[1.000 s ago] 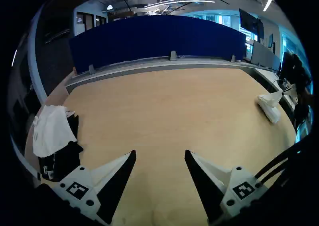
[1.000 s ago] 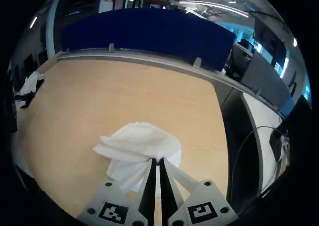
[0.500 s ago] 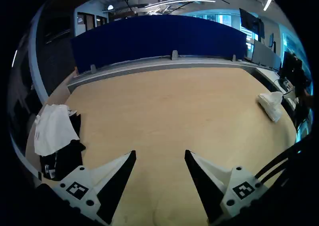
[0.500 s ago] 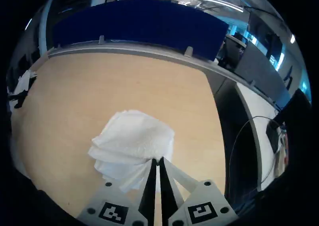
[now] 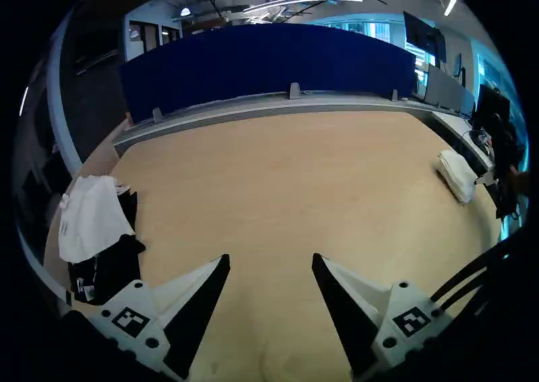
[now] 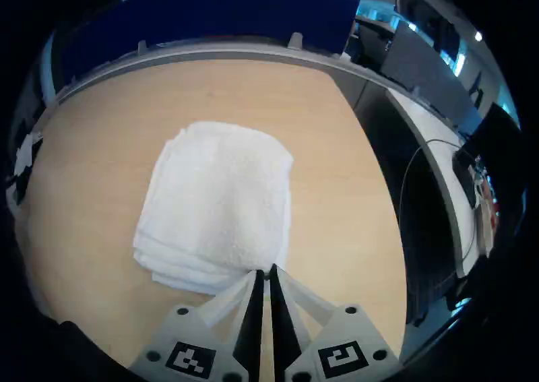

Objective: Fold towel

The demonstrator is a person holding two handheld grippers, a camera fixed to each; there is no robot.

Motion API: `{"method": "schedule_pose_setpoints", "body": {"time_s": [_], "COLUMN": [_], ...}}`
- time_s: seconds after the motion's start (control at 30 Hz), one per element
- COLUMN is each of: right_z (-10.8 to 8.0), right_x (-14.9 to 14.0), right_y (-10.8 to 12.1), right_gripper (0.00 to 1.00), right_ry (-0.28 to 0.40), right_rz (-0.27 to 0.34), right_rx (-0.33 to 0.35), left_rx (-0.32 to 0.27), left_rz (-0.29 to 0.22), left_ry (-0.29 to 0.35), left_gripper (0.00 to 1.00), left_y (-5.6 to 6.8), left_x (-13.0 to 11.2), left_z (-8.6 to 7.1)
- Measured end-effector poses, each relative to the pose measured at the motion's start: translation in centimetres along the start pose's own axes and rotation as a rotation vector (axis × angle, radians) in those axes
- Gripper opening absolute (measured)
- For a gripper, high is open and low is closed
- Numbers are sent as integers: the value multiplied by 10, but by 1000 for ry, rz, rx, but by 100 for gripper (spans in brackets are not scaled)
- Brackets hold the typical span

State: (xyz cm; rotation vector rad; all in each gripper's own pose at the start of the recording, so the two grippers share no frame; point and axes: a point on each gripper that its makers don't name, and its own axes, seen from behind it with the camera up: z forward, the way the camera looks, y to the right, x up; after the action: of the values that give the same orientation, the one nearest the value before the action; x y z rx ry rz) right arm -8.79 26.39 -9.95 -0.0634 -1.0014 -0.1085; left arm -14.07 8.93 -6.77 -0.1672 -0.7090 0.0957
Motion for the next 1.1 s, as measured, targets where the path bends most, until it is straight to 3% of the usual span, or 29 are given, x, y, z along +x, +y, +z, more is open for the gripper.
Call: {"method": "schedule_pose_setpoints", "body": {"time_s": [0.17,0.53,0.83,0.97,1.1], "right_z": [6,5,5,2,-3], "right_x": [-7,2,8,8,8], "right_y": [0,6,8,9,9], "right_gripper": [6,16,18,30,54], "right_ry": [-19,-8,4,9,22], "right_rz": [14,25,37,31,29], "right_rx": [-9,-39,-57,-66,-67], "left_rx": [-3,-1,0,0,-1], "left_rz": [2,-1,4,1,0], "left_ry": [4,3,6,9,9], "left_gripper": [90,90,90,90,90], "left_y": [2,0,-2,-4,-5], "left_x": [3,2,2,3,3], "left_z": [0,0,-2,-3,-4]}}
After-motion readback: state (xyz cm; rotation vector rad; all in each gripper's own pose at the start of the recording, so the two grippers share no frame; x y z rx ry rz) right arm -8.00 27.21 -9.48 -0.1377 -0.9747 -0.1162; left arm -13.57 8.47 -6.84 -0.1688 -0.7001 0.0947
